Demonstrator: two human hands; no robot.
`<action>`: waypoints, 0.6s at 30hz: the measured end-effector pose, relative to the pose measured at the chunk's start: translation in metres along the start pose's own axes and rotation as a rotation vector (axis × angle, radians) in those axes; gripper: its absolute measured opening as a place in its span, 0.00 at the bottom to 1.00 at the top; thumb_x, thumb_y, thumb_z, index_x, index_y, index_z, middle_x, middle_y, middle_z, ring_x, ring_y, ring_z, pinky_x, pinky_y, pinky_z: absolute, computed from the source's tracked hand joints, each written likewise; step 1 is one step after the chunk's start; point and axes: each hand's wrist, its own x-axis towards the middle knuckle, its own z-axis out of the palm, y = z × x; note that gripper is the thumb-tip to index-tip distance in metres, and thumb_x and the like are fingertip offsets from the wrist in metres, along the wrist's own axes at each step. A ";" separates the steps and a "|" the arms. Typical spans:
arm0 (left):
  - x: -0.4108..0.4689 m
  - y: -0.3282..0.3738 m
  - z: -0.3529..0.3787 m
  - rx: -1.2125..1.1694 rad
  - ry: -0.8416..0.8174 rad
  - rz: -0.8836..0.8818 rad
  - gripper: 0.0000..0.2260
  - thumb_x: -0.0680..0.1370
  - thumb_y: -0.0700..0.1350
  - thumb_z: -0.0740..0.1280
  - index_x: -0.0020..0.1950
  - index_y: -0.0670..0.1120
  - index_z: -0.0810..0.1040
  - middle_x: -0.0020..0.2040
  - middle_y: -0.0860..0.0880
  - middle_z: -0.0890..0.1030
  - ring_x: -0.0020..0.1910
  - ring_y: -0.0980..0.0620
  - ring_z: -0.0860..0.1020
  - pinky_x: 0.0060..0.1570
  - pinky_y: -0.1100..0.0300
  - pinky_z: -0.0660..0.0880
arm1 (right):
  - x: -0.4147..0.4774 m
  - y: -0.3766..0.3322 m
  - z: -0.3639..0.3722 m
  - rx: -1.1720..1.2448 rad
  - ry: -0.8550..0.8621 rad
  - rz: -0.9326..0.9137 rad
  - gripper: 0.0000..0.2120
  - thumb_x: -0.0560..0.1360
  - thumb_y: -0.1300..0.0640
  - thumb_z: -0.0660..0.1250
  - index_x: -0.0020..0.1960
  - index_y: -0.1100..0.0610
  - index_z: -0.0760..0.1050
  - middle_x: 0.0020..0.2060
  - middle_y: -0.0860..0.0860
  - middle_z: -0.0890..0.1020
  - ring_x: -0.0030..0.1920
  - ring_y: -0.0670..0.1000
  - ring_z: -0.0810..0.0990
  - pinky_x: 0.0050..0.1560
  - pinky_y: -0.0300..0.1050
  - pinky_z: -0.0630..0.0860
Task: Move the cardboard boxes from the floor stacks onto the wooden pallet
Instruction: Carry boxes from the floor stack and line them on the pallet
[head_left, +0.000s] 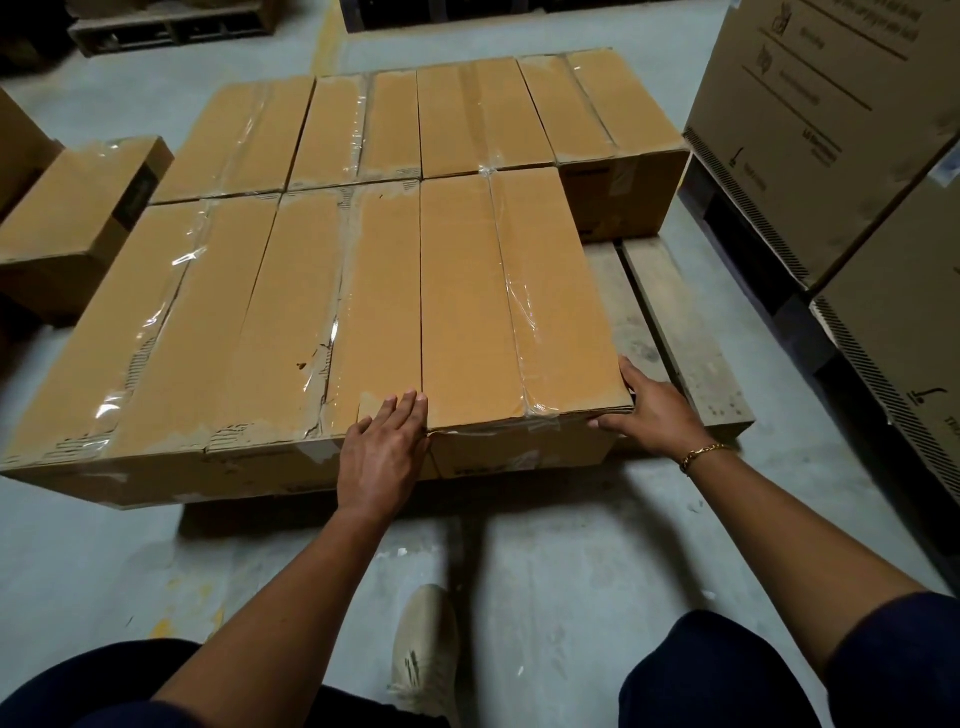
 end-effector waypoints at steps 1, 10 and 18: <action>0.000 0.000 0.000 0.002 -0.002 0.000 0.25 0.85 0.55 0.57 0.81 0.50 0.62 0.80 0.50 0.64 0.79 0.48 0.64 0.71 0.47 0.67 | 0.000 0.000 0.000 0.001 0.003 0.002 0.54 0.68 0.41 0.79 0.83 0.51 0.52 0.63 0.60 0.80 0.53 0.58 0.81 0.49 0.45 0.74; 0.002 0.001 -0.003 -0.016 0.001 0.002 0.24 0.85 0.54 0.59 0.80 0.50 0.65 0.79 0.50 0.67 0.78 0.48 0.66 0.68 0.47 0.68 | 0.004 0.005 0.003 0.017 0.018 -0.017 0.51 0.68 0.41 0.80 0.82 0.46 0.55 0.58 0.54 0.83 0.49 0.54 0.80 0.48 0.47 0.76; 0.003 -0.001 -0.005 0.006 -0.013 0.009 0.23 0.84 0.54 0.60 0.79 0.50 0.66 0.78 0.51 0.68 0.77 0.48 0.68 0.64 0.47 0.71 | 0.008 0.009 0.005 -0.013 0.015 -0.015 0.52 0.67 0.39 0.79 0.82 0.46 0.54 0.58 0.54 0.83 0.46 0.54 0.80 0.48 0.47 0.77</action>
